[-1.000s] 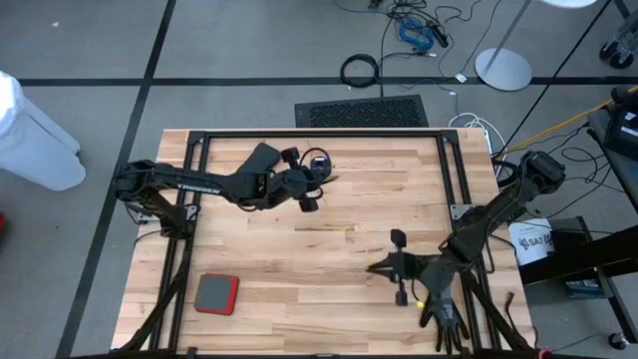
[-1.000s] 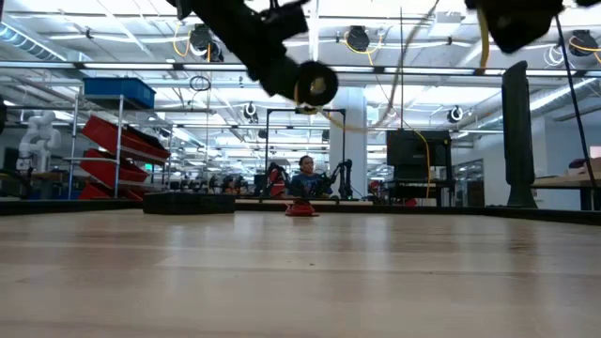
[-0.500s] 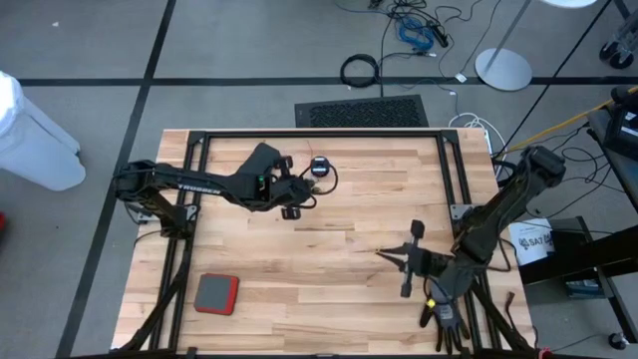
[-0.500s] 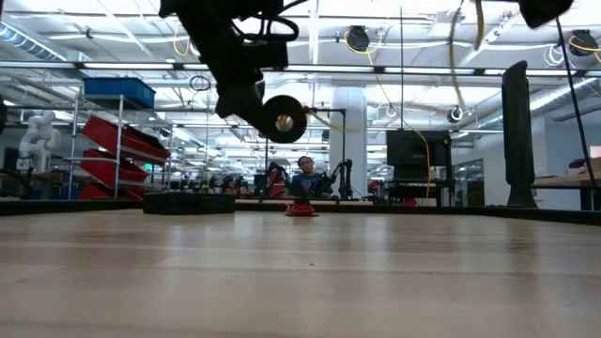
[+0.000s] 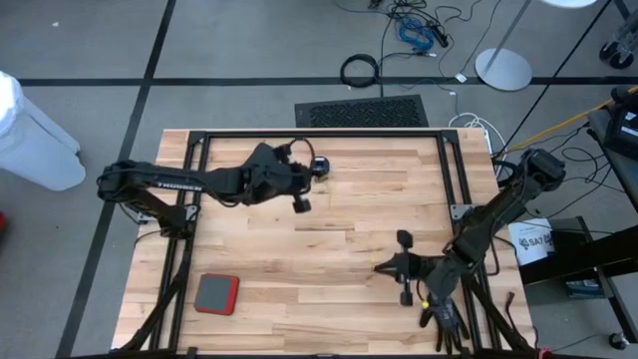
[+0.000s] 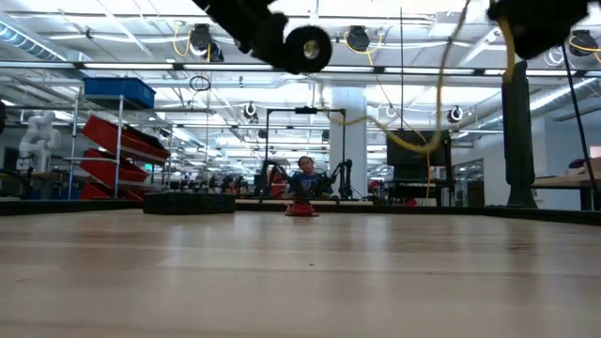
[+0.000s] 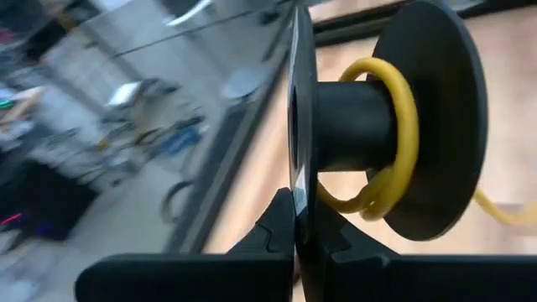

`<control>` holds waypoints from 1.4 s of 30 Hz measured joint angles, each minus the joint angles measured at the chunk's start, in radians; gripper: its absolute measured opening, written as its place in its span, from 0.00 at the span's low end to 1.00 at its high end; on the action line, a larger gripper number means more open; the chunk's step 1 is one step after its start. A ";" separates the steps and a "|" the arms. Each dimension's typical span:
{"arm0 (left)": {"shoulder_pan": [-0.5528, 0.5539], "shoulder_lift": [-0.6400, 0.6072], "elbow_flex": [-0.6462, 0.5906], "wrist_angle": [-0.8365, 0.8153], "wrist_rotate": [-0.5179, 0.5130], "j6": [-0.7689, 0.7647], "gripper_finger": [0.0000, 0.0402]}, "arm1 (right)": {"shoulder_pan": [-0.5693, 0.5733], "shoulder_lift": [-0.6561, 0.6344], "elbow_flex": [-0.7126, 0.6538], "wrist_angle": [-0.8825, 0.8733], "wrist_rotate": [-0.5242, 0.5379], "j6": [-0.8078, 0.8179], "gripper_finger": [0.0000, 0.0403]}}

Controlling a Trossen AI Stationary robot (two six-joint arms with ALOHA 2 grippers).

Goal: Coil cords
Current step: Uncoil the yellow wire from the black spool

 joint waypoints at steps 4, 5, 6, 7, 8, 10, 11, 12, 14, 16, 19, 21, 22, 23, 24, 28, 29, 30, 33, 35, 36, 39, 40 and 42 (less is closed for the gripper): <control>0.034 0.026 0.000 -0.056 -0.113 0.035 0.00 | 0.019 0.005 0.000 0.138 -0.018 -0.124 0.00; 0.038 0.034 0.000 -0.078 -0.143 0.047 0.00 | 0.025 0.005 0.000 0.164 -0.018 -0.149 0.00; 0.042 0.042 0.000 -0.110 -0.167 0.055 0.00 | 0.032 0.003 0.000 0.182 -0.019 -0.174 0.00; 0.045 0.052 0.000 -0.142 -0.190 0.065 0.00 | 0.038 0.000 0.000 0.197 -0.019 -0.199 0.00; 0.048 0.061 0.000 -0.167 -0.202 0.075 0.00 | 0.043 -0.003 0.000 0.213 -0.016 -0.219 0.00; 0.047 0.081 0.000 -0.228 -0.220 0.077 0.00 | 0.056 -0.012 0.000 0.220 0.029 -0.245 0.00; 0.048 0.088 0.000 -0.250 -0.221 0.078 0.00 | 0.062 -0.018 0.000 0.219 0.057 -0.259 0.00; 0.048 0.095 0.000 -0.272 -0.221 0.077 0.00 | 0.068 -0.023 0.000 0.217 0.084 -0.271 0.00; 0.041 0.104 0.000 -0.297 -0.221 0.077 0.00 | 0.081 -0.036 0.000 0.217 0.142 -0.294 0.00; 0.033 0.104 0.000 -0.332 -0.222 0.078 0.00 | 0.096 -0.051 0.000 0.211 0.226 -0.312 0.00; 0.018 0.104 0.000 -0.368 -0.222 0.084 0.00 | 0.121 -0.079 0.000 0.159 0.366 -0.315 0.00; 0.003 0.102 0.000 -0.389 -0.222 0.083 0.00 | 0.129 -0.106 0.000 0.086 0.424 -0.270 0.00; -0.008 0.101 0.000 -0.390 -0.222 0.083 0.00 | 0.129 -0.120 0.000 0.040 0.436 -0.231 0.00; -0.020 0.100 0.000 -0.395 -0.221 0.083 0.00 | 0.129 -0.133 0.000 -0.014 0.443 -0.183 0.00; -0.033 0.098 0.000 -0.396 -0.215 0.082 0.00 | 0.127 -0.144 0.000 -0.073 0.445 -0.132 0.00; -0.077 0.078 0.000 -0.350 -0.125 0.075 0.00 | 0.104 -0.173 0.000 -0.340 0.435 0.124 0.00; -0.085 0.069 0.000 -0.324 -0.108 0.074 0.00 | 0.095 -0.176 0.000 -0.401 0.413 0.190 0.00; -0.092 0.057 0.000 -0.298 -0.092 0.074 0.00 | 0.085 -0.177 0.000 -0.448 0.385 0.247 0.00; -0.100 0.021 0.000 -0.194 -0.054 0.059 0.00 | 0.060 -0.166 0.000 -0.494 0.299 0.330 0.00; -0.091 -0.003 0.000 -0.124 -0.046 0.044 0.00 | 0.055 -0.148 0.000 -0.449 0.256 0.309 0.00; -0.083 -0.010 0.000 -0.081 -0.045 0.037 0.00 | 0.052 -0.140 0.000 -0.406 0.236 0.276 0.00; -0.052 -0.019 0.000 0.022 -0.049 0.022 0.00 | 0.044 -0.112 0.000 -0.254 0.176 0.154 0.00; -0.042 -0.018 0.000 0.053 -0.062 0.023 0.00 | 0.041 -0.101 0.000 -0.203 0.157 0.111 0.00; -0.024 -0.005 0.000 0.105 -0.107 0.030 0.00 | 0.037 -0.082 0.000 -0.095 0.116 0.029 0.00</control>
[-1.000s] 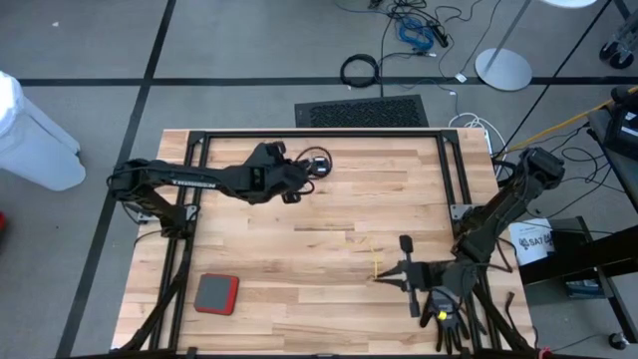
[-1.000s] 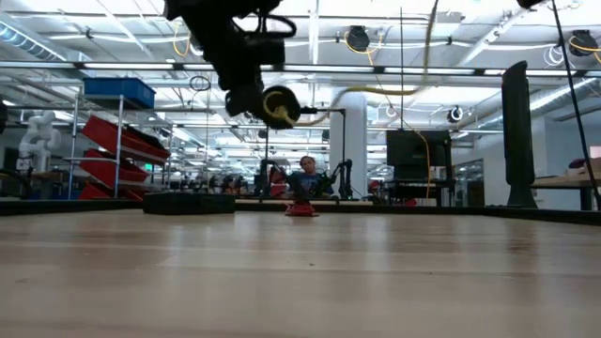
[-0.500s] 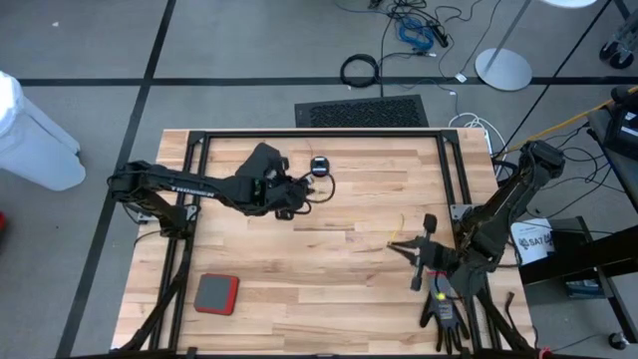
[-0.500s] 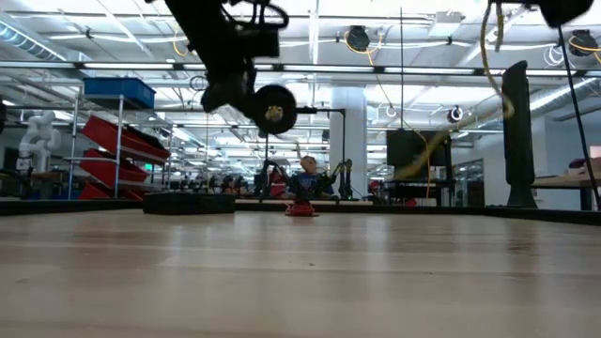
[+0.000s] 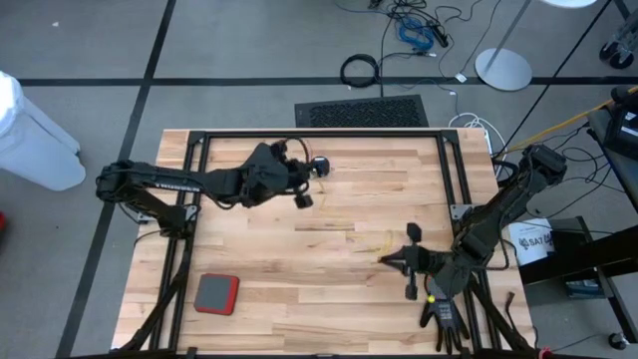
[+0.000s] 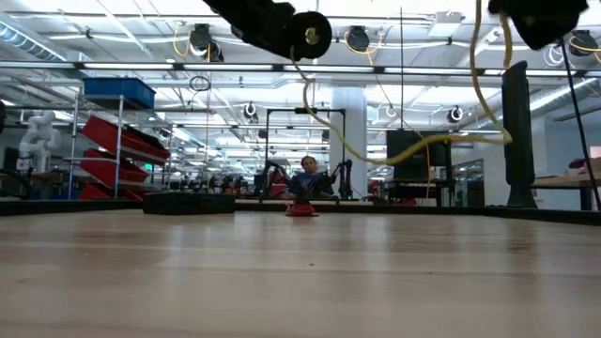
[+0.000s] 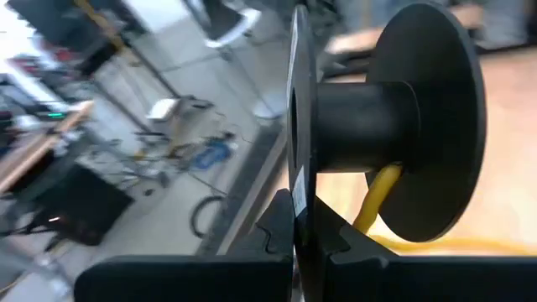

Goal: Coil cords
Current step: Uncoil the yellow wire from the black spool

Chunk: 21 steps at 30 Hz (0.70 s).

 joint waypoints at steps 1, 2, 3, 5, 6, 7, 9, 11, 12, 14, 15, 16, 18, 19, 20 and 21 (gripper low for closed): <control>0.010 0.008 0.000 0.011 -0.015 0.013 0.00 | 0.000 0.008 0.000 0.049 -0.020 -0.039 0.00; 0.018 0.020 0.000 0.011 -0.035 0.030 0.00 | 0.000 0.015 0.000 0.093 -0.038 -0.074 0.00; 0.027 0.035 0.000 0.015 -0.057 0.047 0.00 | 0.000 0.021 0.000 0.133 -0.049 -0.108 0.00; 0.041 0.069 0.000 0.007 -0.099 0.078 0.00 | 0.006 0.025 0.000 0.199 -0.064 -0.168 0.00; 0.045 0.088 0.000 0.003 -0.112 0.097 0.00 | 0.012 0.025 0.000 0.231 -0.065 -0.197 0.00; 0.050 0.107 0.000 -0.001 -0.119 0.112 0.00 | 0.019 0.025 0.000 0.255 -0.064 -0.227 0.00; 0.052 0.148 0.000 -0.013 -0.136 0.148 0.00 | 0.032 0.025 0.000 0.304 -0.065 -0.288 0.00; 0.052 0.188 0.000 -0.016 -0.162 0.189 0.00 | 0.044 0.023 0.000 0.349 -0.063 -0.338 0.00; 0.051 0.207 0.000 -0.016 -0.174 0.212 0.00 | 0.050 0.022 0.000 0.367 -0.062 -0.360 0.00; 0.052 0.240 0.000 -0.014 -0.205 0.257 0.00 | 0.060 0.017 0.000 0.396 -0.055 -0.402 0.00; 0.052 0.257 0.000 -0.014 -0.217 0.274 0.00 | 0.066 0.012 0.000 0.409 -0.051 -0.421 0.00; 0.053 0.272 0.000 -0.012 -0.222 0.287 0.00 | 0.072 0.005 0.000 0.424 -0.041 -0.441 0.00; 0.057 0.300 0.000 -0.010 -0.239 0.312 0.00 | 0.087 -0.009 0.000 0.438 -0.014 -0.477 0.00; 0.060 0.313 0.000 -0.004 -0.246 0.326 0.00 | 0.096 -0.017 0.000 0.446 -0.003 -0.499 0.00; 0.062 0.323 0.000 0.000 -0.251 0.344 0.00 | 0.104 -0.025 0.000 0.458 0.001 -0.524 0.00; 0.065 0.337 0.000 0.002 -0.261 0.364 0.00 | 0.113 -0.034 0.000 0.475 0.009 -0.549 0.00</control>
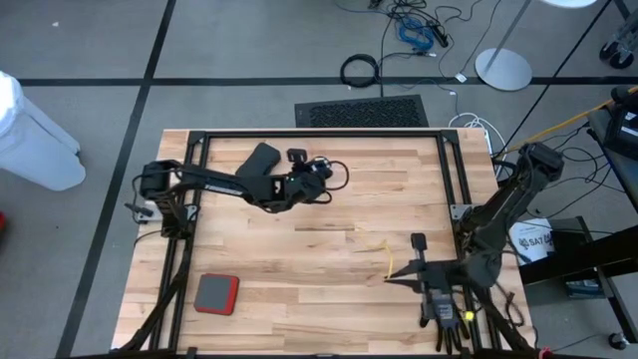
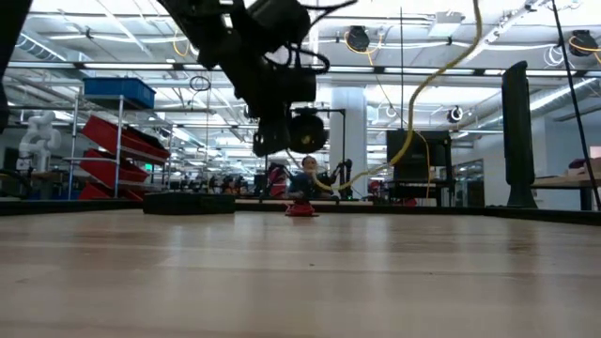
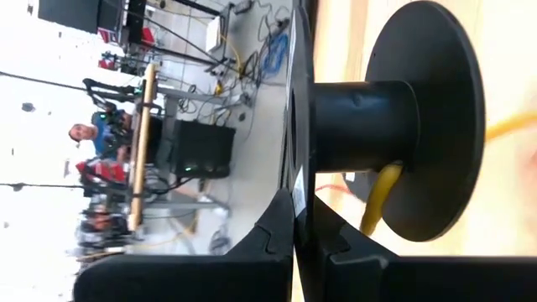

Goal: Coil cords
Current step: Uncoil the yellow wire from the black spool

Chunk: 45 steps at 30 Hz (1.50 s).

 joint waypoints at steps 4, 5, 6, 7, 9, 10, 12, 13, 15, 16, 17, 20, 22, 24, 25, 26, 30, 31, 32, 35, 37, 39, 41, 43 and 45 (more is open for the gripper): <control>0.010 0.067 0.000 0.033 -0.032 0.096 0.00 | 0.039 -0.031 0.000 0.076 0.059 -0.119 0.00; 0.013 0.083 0.000 0.048 -0.033 0.106 0.00 | 0.048 -0.039 0.000 0.093 0.079 -0.153 0.00; 0.017 0.096 0.000 0.067 -0.032 0.110 0.00 | 0.057 -0.045 0.000 0.113 0.106 -0.186 0.00; 0.022 0.108 0.000 0.082 -0.029 0.109 0.00 | 0.066 -0.053 0.000 0.137 0.135 -0.220 0.00; 0.033 0.125 0.000 0.124 -0.003 0.105 0.00 | 0.079 -0.064 0.000 0.170 0.219 -0.283 0.00; 0.038 0.130 0.000 0.152 0.010 0.102 0.00 | 0.084 -0.069 0.000 0.183 0.270 -0.313 0.00; 0.046 0.133 0.000 0.224 0.038 0.101 0.00 | 0.089 -0.080 0.000 0.193 0.394 -0.361 0.00; 0.050 0.133 0.000 0.261 0.058 0.101 0.00 | 0.089 -0.085 0.000 0.195 0.458 -0.378 0.00; 0.059 0.133 0.000 0.325 0.113 0.101 0.02 | 0.088 -0.095 0.000 0.195 0.579 -0.407 0.00; 0.063 0.133 0.000 0.348 0.146 0.101 0.03 | 0.088 -0.100 0.000 0.195 0.626 -0.420 0.00; 0.068 0.133 0.007 0.352 0.195 0.101 0.05 | 0.088 -0.106 0.000 0.195 0.665 -0.432 0.00; 0.081 0.133 0.043 0.308 0.398 0.081 0.14 | 0.088 -0.124 0.000 0.195 0.738 -0.453 0.00; 0.086 0.140 0.066 0.289 0.501 0.022 0.21 | 0.088 -0.136 0.000 0.195 0.741 -0.452 0.00; 0.087 0.147 0.081 0.286 0.525 -0.034 0.29 | 0.088 -0.145 0.000 0.195 0.742 -0.440 0.00; 0.087 0.147 0.085 0.278 0.524 -0.056 0.33 | 0.088 -0.149 0.000 0.195 0.743 -0.434 0.00; 0.088 0.147 0.090 0.278 0.523 -0.073 0.37 | 0.088 -0.151 0.000 0.195 0.743 -0.428 0.00; 0.090 0.146 0.100 0.268 0.535 -0.138 0.43 | 0.105 -0.151 0.000 0.183 0.743 -0.394 0.00; 0.090 0.147 0.107 0.245 0.557 -0.154 0.43 | 0.108 -0.151 0.000 0.177 0.742 -0.383 0.00; 0.089 0.147 0.116 0.222 0.585 -0.165 0.43 | 0.111 -0.151 0.000 0.165 0.742 -0.368 0.00; 0.089 0.146 0.147 0.129 0.728 -0.212 0.44 | 0.114 -0.150 0.000 0.119 0.742 -0.320 0.00; 0.090 0.146 0.159 0.069 0.793 -0.230 0.44 | 0.114 -0.151 0.000 0.087 0.742 -0.284 0.00; 0.090 0.146 0.165 0.035 0.803 -0.256 0.44 | 0.113 -0.150 0.000 0.061 0.742 -0.256 0.00; 0.093 0.146 0.170 0.013 0.805 -0.286 0.44 | 0.113 -0.150 0.000 0.045 0.742 -0.233 0.00; 0.096 0.146 0.171 0.012 0.815 -0.316 0.44 | 0.113 -0.150 0.000 0.025 0.742 -0.207 0.00; 0.097 0.146 0.171 0.014 0.816 -0.319 0.44 | 0.113 -0.150 0.000 0.000 0.741 -0.176 0.00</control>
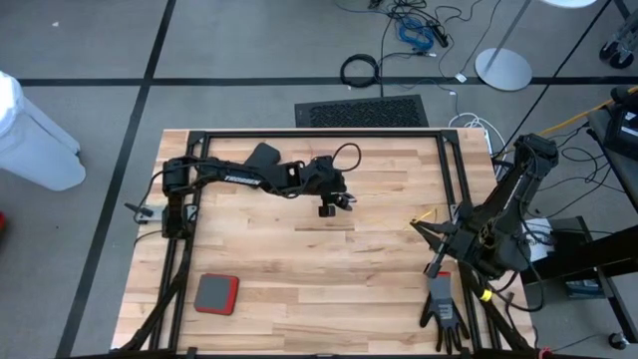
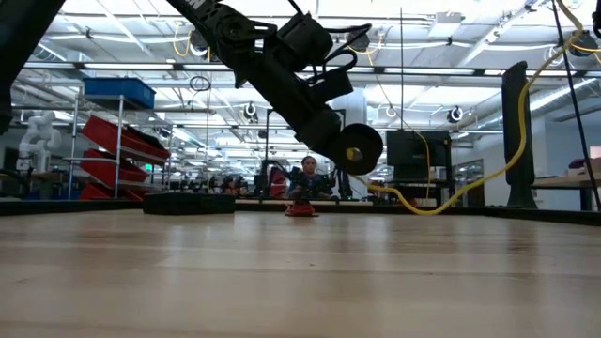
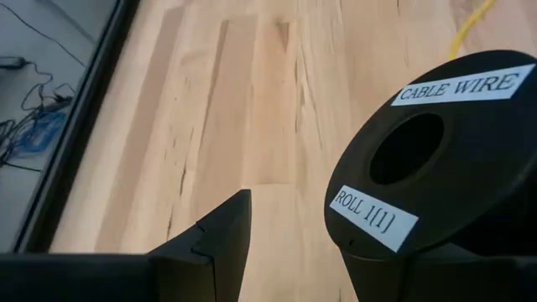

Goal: Coil cords
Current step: Uncoil the yellow wire from the black spool

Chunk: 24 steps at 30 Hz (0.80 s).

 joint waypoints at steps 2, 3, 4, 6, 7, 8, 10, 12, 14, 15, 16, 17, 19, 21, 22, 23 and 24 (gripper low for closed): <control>0.000 0.000 0.000 0.001 0.010 -0.001 0.44 | 0.000 0.000 0.000 -0.038 -0.001 0.045 0.00; 0.000 0.000 0.000 0.001 0.048 -0.010 0.44 | -0.001 0.000 0.000 -0.060 -0.004 0.069 0.00; 0.000 0.000 0.000 0.002 0.084 -0.030 0.44 | -0.001 0.000 0.000 -0.083 -0.007 0.095 0.00; 0.000 0.000 0.000 0.014 0.102 -0.059 0.46 | -0.004 0.000 0.000 -0.134 -0.016 0.154 0.00; -0.001 0.000 0.000 0.014 0.104 -0.070 0.48 | -0.009 0.000 0.000 -0.157 -0.034 0.182 0.00; -0.002 0.000 0.000 0.014 0.104 -0.078 0.49 | -0.016 0.000 0.000 -0.180 -0.050 0.211 0.00; 0.000 0.000 0.000 0.009 0.107 -0.105 0.52 | -0.035 0.000 0.000 -0.232 -0.092 0.277 0.00; 0.008 0.000 0.000 0.011 0.181 -0.163 0.54 | -0.060 0.000 0.000 -0.298 -0.142 0.354 0.00; 0.017 0.000 0.000 0.011 0.284 -0.182 0.54 | -0.089 0.000 0.000 -0.366 -0.187 0.431 0.00; 0.018 0.000 0.000 0.010 0.288 -0.183 0.54 | -0.104 0.000 0.000 -0.404 -0.209 0.472 0.00; 0.018 0.000 0.000 0.007 0.267 -0.185 0.54 | -0.120 0.000 0.000 -0.439 -0.234 0.514 0.00; 0.018 0.000 0.000 0.005 0.253 -0.194 0.54 | -0.137 0.000 0.000 -0.476 -0.260 0.555 0.00; 0.020 0.000 0.000 0.014 0.294 -0.226 0.54 | -0.173 0.000 0.000 -0.544 -0.315 0.630 0.00; 0.025 0.000 0.000 0.044 0.377 -0.263 0.54 | -0.212 0.000 0.000 -0.625 -0.378 0.711 0.00; 0.025 0.000 0.000 0.054 0.383 -0.280 0.54 | -0.232 0.001 0.000 -0.663 -0.406 0.748 0.00; 0.024 0.000 0.000 0.053 0.355 -0.282 0.54 | -0.251 0.001 0.000 -0.705 -0.433 0.785 0.00; 0.022 0.000 0.000 0.044 0.287 -0.276 0.54 | -0.269 0.002 0.000 -0.746 -0.458 0.822 0.00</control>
